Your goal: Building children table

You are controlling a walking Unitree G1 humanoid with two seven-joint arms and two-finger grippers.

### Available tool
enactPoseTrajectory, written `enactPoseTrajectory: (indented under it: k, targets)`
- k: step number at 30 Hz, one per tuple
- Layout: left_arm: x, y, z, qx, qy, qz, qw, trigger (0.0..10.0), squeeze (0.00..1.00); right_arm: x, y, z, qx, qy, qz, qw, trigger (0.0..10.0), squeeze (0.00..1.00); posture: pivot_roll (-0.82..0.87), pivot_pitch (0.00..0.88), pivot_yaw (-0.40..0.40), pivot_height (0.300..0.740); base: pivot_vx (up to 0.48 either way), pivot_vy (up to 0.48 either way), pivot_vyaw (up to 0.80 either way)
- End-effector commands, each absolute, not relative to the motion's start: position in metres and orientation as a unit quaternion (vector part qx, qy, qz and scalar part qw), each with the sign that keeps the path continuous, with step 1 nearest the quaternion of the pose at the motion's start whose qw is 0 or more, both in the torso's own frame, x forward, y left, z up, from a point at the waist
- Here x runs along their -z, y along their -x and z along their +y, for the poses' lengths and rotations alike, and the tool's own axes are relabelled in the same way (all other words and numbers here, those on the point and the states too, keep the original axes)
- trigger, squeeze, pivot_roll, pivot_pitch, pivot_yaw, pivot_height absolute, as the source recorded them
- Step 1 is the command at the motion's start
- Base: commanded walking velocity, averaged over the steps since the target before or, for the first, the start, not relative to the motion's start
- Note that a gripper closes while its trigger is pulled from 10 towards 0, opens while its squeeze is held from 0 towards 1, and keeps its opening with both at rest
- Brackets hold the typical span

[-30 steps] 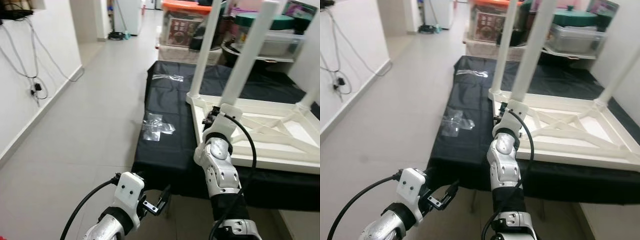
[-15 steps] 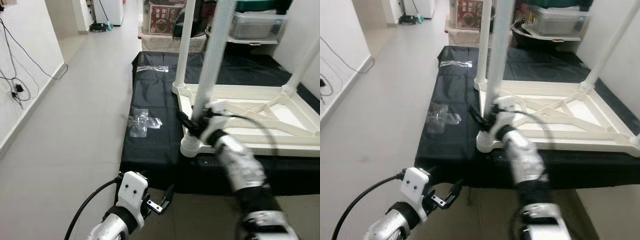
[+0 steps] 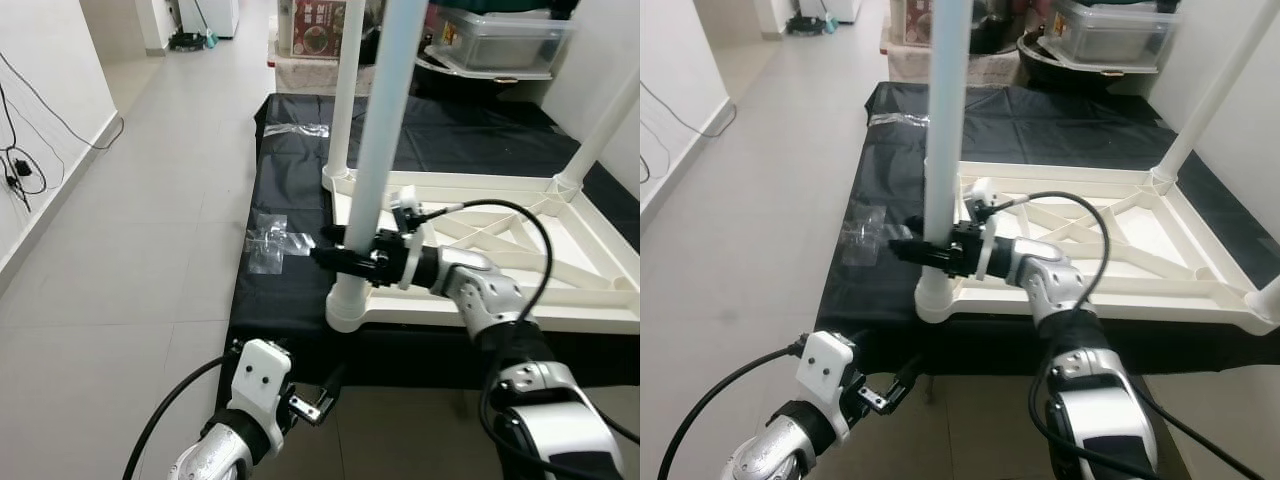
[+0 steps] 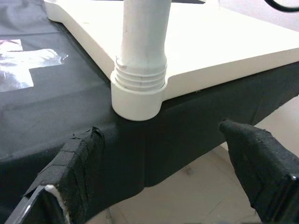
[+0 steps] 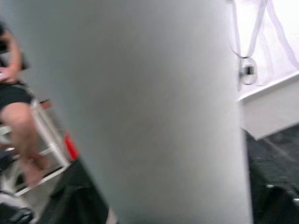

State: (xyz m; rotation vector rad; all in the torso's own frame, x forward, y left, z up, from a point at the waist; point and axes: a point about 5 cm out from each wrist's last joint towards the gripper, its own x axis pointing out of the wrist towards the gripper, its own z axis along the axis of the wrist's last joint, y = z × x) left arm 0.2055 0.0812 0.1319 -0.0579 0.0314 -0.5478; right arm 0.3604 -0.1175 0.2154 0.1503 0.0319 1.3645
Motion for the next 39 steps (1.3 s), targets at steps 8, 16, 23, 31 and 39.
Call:
enactPoseTrajectory:
  k: [8,16,23,31,39]
  targets:
    - [-0.131,-0.203,0.080,0.273,0.028,0.020,0.961,10.0,0.00,-0.200,-0.359,-0.107,-0.619,-0.044,-0.002,0.785,0.0,0.00,0.16,0.100,-0.068,0.740,0.000,0.000,0.00]
    - [-0.129,-0.203,0.080,0.276,0.028,0.021,0.961,10.0,0.00,-0.192,-0.388,-0.127,-0.323,-0.055,-0.004,0.945,0.0,0.00,0.15,0.092,-0.059,0.740,0.000,0.000,0.00]
    - [-0.128,-0.203,0.081,0.280,0.026,0.023,0.959,10.0,0.00,-0.178,-0.379,-0.180,0.100,-0.055,0.006,0.993,0.0,0.00,0.14,0.085,-0.054,0.740,0.000,0.000,0.00]
    - [-0.128,-0.203,0.080,0.280,0.025,0.022,0.959,10.0,0.00,-0.168,-0.358,-0.163,0.240,-0.131,0.016,0.962,0.0,0.00,0.14,0.082,-0.058,0.740,0.000,0.000,0.00]
    - [-0.128,-0.204,0.080,0.279,0.027,0.023,0.960,10.0,0.00,-0.180,-0.371,-0.126,0.083,-0.145,-0.038,0.985,10.0,1.00,0.14,0.091,-0.061,0.740,0.000,0.000,0.00]
